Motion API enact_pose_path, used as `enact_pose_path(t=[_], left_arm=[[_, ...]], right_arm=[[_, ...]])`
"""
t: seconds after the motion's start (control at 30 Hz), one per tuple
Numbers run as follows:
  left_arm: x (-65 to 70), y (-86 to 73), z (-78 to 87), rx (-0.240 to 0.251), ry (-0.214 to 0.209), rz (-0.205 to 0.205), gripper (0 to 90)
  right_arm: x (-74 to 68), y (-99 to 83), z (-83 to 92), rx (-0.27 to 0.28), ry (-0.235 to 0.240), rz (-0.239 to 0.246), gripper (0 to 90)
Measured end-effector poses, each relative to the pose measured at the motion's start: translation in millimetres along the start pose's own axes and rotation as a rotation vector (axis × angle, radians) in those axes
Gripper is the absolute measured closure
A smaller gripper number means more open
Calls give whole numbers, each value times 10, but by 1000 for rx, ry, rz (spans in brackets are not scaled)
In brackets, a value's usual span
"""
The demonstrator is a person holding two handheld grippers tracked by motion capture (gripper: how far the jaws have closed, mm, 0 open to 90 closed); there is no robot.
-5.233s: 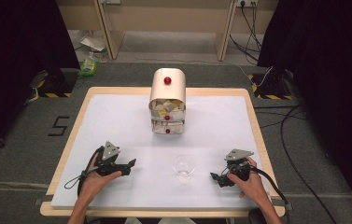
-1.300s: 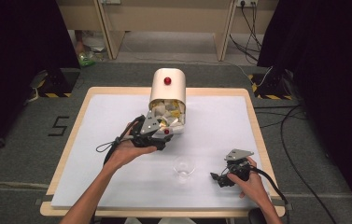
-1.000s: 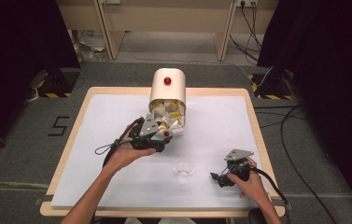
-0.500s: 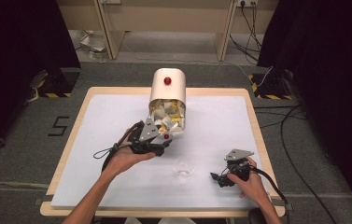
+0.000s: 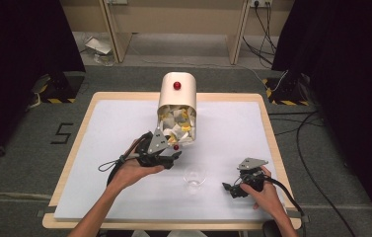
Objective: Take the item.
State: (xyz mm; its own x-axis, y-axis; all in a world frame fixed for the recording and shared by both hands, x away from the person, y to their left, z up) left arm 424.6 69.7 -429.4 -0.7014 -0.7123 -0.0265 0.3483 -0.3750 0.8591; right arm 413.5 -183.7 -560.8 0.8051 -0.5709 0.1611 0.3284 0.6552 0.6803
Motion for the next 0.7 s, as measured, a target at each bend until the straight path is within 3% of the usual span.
enact_pose_path(t=[0.53,0.7], left_arm=[[50,-37,12,-2,-15,8,362],[61,-12,10,0,-43,26,364]], right_arm=[[1,0,0,0,0,1,4],[1,0,0,0,0,1,3]])
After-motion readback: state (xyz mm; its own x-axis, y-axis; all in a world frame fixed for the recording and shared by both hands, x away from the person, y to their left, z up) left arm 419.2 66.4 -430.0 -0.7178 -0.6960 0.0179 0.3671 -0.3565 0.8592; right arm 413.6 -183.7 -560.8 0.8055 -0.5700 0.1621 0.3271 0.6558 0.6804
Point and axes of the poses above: each handheld gripper's, and its own axes: z roughly backward along the jaws, y roughly out of its top, x roughly to its right, the point moved 8 cm from there along -z, roughly forward along the jaws, and after that the axes turned 12 degrees about z, right-handed, at the moved point
